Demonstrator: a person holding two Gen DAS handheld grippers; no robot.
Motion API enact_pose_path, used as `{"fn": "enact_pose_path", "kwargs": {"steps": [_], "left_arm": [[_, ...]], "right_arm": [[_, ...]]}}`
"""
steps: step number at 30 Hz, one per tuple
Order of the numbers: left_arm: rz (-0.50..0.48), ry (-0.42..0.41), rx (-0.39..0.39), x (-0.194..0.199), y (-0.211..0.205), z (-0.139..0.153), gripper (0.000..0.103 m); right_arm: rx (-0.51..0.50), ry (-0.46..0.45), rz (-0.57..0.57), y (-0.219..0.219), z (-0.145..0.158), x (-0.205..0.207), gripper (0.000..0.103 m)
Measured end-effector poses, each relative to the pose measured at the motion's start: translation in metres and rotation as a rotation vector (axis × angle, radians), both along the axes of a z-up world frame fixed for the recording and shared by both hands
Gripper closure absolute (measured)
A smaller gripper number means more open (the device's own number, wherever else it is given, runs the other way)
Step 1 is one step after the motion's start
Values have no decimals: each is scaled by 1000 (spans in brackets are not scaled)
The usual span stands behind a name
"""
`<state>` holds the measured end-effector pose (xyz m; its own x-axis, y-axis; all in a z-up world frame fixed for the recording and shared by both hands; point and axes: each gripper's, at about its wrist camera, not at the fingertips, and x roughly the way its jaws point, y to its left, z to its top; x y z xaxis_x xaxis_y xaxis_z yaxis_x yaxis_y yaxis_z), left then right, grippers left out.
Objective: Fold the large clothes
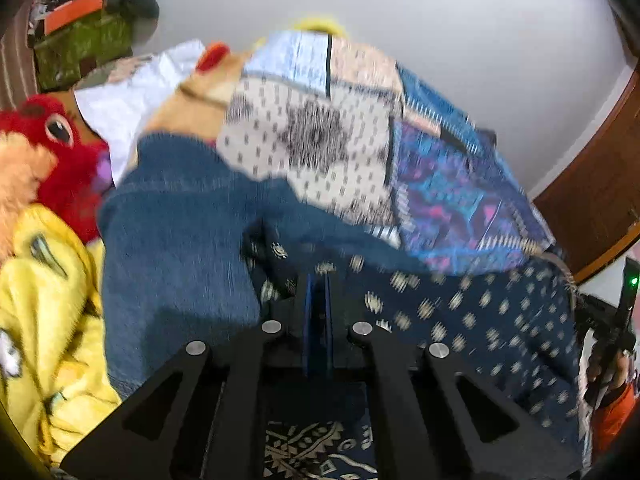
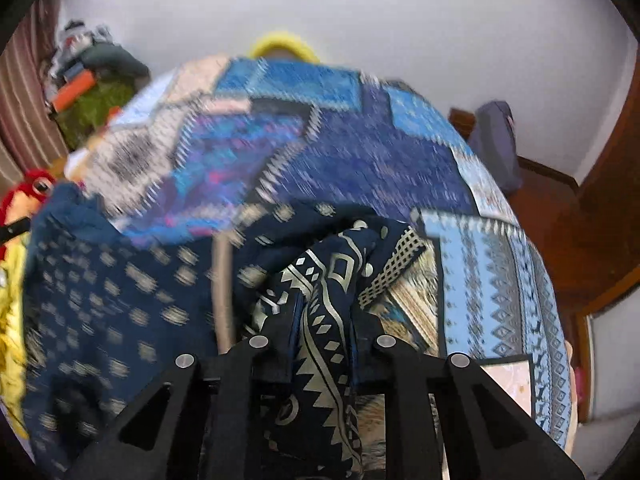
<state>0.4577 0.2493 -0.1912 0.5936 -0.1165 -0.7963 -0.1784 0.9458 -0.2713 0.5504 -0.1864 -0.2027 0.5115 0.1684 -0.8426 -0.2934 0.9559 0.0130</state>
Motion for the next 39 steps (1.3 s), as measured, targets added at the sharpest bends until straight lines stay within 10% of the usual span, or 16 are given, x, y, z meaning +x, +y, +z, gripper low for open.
{"fn": "enact_pose_path", "kwargs": {"steps": [4, 13, 26, 39], "left_arm": [[-13, 41, 55, -10, -9, -20, 99], [-73, 40, 236, -47, -38, 15, 94], [-110, -84, 257, -164, -64, 95, 38], [-121, 166, 90, -272, -50, 6, 34]], "right_arm": [[-112, -67, -79, -17, -8, -9, 9], [52, 0, -66, -44, 25, -56, 10], [-29, -204, 109, -21, 116, -224, 9], [96, 43, 65, -47, 62, -325, 9]]}}
